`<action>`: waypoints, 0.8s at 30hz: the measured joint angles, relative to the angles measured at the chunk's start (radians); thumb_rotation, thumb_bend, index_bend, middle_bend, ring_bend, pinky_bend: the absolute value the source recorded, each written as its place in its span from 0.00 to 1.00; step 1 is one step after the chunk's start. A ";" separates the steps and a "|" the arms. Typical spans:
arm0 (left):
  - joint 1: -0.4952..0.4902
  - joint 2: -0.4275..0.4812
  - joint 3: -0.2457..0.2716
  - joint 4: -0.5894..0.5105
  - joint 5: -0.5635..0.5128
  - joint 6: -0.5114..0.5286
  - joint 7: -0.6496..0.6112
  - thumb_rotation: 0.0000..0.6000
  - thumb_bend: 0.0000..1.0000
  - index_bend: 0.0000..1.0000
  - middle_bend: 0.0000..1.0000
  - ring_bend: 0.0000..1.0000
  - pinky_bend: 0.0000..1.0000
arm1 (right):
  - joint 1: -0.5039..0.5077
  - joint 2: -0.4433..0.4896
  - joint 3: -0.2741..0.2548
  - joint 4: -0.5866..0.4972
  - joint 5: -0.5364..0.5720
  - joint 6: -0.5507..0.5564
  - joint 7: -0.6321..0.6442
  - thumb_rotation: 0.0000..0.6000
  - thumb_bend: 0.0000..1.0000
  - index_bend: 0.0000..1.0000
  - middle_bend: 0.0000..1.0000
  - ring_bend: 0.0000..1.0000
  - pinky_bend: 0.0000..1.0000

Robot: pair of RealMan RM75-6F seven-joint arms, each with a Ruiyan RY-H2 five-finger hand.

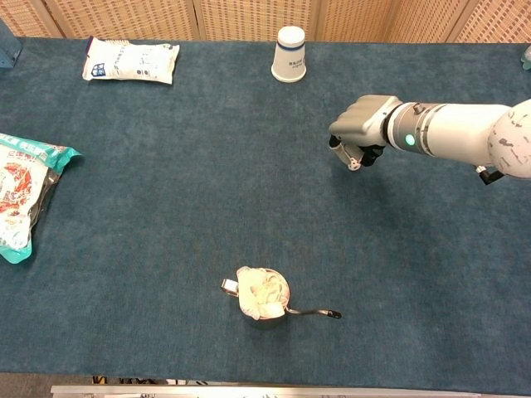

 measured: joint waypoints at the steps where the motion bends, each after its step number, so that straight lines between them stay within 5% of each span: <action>1: 0.001 0.001 -0.001 0.000 0.000 0.002 -0.001 1.00 0.51 0.40 0.33 0.23 0.36 | 0.003 -0.001 -0.002 0.001 0.001 0.000 0.001 1.00 1.00 0.45 1.00 0.97 0.96; 24: 0.008 0.006 -0.010 -0.001 -0.007 0.006 -0.015 1.00 0.51 0.41 0.33 0.23 0.36 | 0.053 -0.035 -0.048 0.025 0.054 0.007 0.019 1.00 1.00 0.45 1.00 0.97 0.96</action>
